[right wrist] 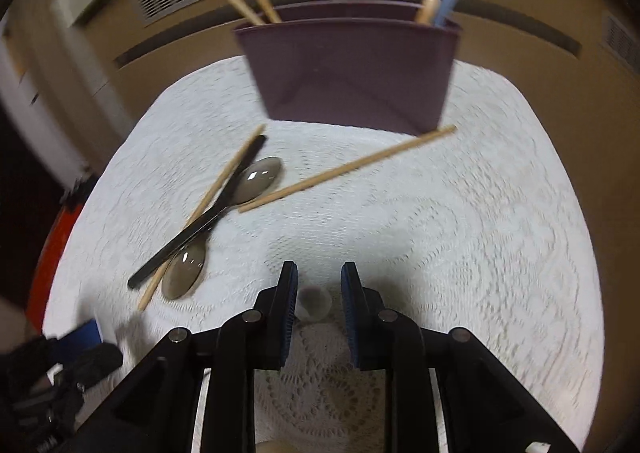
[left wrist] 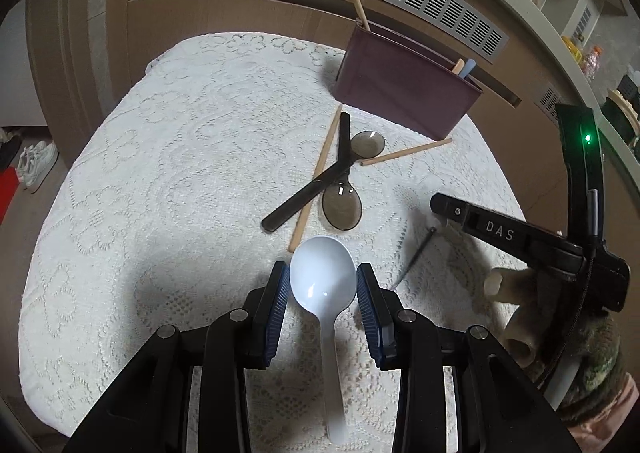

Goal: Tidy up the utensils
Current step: 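Lift the white spoon with the left tool while the right tool lifts the ball-handled spoon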

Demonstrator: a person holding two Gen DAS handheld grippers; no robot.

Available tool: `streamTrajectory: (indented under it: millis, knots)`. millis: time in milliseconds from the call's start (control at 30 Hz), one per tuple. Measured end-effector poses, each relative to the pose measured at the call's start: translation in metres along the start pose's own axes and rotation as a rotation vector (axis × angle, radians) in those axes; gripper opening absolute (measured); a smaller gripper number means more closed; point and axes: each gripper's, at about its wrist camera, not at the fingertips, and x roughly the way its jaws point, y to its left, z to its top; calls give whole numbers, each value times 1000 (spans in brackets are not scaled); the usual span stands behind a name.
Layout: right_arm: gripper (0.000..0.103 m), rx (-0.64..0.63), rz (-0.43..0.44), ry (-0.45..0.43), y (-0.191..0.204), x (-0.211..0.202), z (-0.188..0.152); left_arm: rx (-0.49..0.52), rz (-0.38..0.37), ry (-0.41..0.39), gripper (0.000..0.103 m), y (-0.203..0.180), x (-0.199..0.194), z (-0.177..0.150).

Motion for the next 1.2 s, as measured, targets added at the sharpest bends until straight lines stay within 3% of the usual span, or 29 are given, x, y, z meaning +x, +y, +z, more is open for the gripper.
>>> streamTrajectory:
  millis: [100, 233, 333, 600, 933, 1067, 1200]
  knots:
    - [22, 24, -56, 38, 9, 13, -8, 1, 7, -6, 36, 1, 0, 0]
    - [25, 4, -131, 10, 27, 15, -11, 11, 14, -14, 36, -1, -2, 1]
    - [21, -50, -67, 30, 35, 10, -12, 14, 17, -22, 36, -2, -5, 1]
    - [21, -136, 10, -138, 28, -70, -6, 32, 12, -43, 36, -10, -15, 2]
    - [21, -234, -98, -298, -7, -128, -2, 80, -47, -69, 35, -36, -19, 10]
    - [21, -237, -101, -335, -19, -144, 1, 101, -83, -88, 35, -51, -23, 28]
    - [21, -254, -110, -401, -24, -166, 21, 183, -122, -197, 35, -80, -50, 80]
